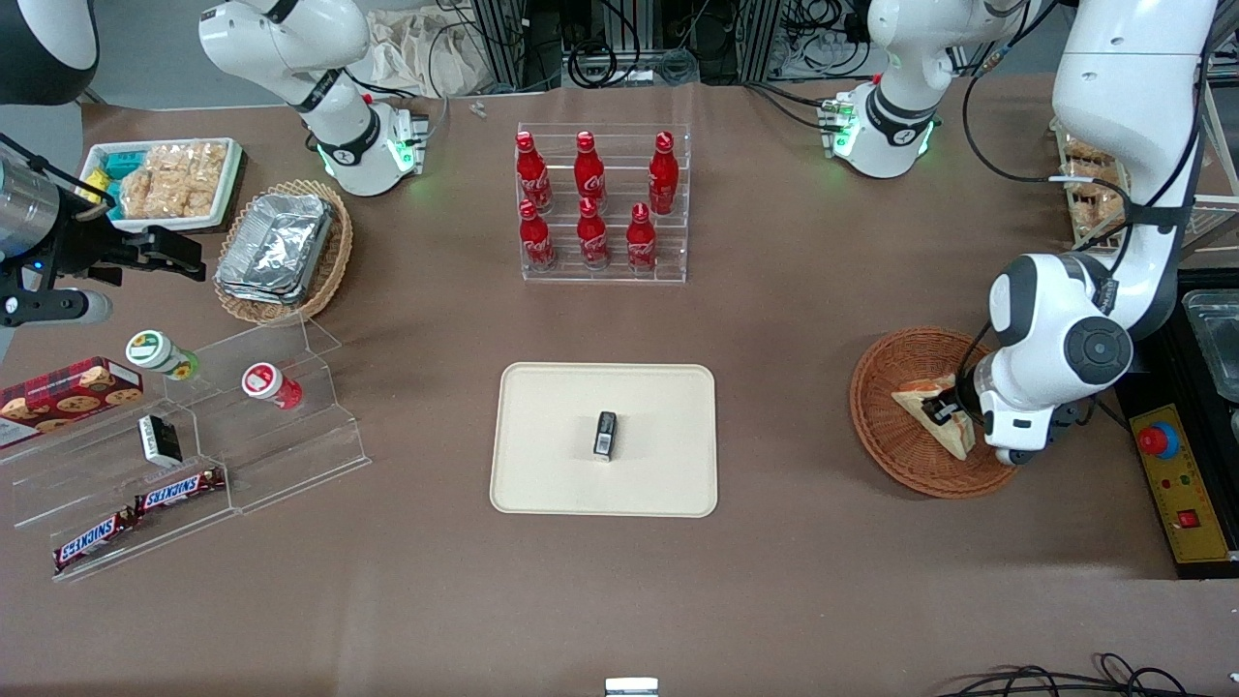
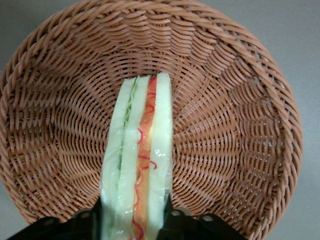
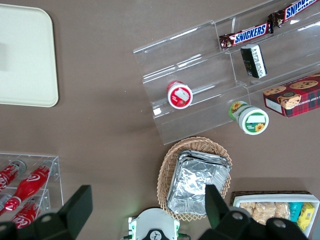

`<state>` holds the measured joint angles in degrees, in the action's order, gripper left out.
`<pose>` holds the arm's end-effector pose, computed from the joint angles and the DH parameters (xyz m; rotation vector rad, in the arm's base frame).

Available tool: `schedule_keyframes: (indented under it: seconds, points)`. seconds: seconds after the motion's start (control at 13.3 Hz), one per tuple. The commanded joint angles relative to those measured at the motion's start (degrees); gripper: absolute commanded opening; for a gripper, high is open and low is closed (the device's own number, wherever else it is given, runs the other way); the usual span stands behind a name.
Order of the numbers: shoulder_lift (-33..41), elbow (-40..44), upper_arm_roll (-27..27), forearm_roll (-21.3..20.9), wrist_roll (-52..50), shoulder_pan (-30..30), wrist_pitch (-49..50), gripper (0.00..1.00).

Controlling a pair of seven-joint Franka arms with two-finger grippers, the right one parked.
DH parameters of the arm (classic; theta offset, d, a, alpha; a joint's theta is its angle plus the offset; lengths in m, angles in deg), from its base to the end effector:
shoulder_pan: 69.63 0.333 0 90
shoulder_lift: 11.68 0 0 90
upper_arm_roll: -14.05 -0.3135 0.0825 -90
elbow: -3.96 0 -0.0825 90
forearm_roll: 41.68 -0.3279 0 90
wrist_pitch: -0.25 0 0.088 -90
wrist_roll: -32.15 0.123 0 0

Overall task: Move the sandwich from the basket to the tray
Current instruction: 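Close the left gripper on the wrapped sandwich and lift it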

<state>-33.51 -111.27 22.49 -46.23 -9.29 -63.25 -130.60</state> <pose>0.5512 -0.0142 0.2798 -2.9407 -0.9742 0.1471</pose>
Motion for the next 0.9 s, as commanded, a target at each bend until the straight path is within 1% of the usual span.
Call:
schedule_keyframes:
  seconds: [0.0, 0.07, 0.22, 0.45, 0.67, 0.82]
  points:
    - [2.75, -0.43, 0.35, -0.64, -1.1, 0.04, 1.99, 0.19]
    - [3.8, 0.61, 0.52, -0.64, -0.75, -0.14, 4.44, 0.16]
    - [5.56, 5.17, 0.87, -0.82, -0.22, -0.31, 12.68, 0.16]
    - [8.03, 11.85, 3.77, -0.73, 2.93, -0.32, 23.41, 0.16]
    - [8.64, 19.23, 8.85, -0.73, 6.09, -0.32, 31.34, 0.17]
    - [9.0, 20.66, 14.12, -0.55, 7.07, -0.32, 31.97, 0.18]
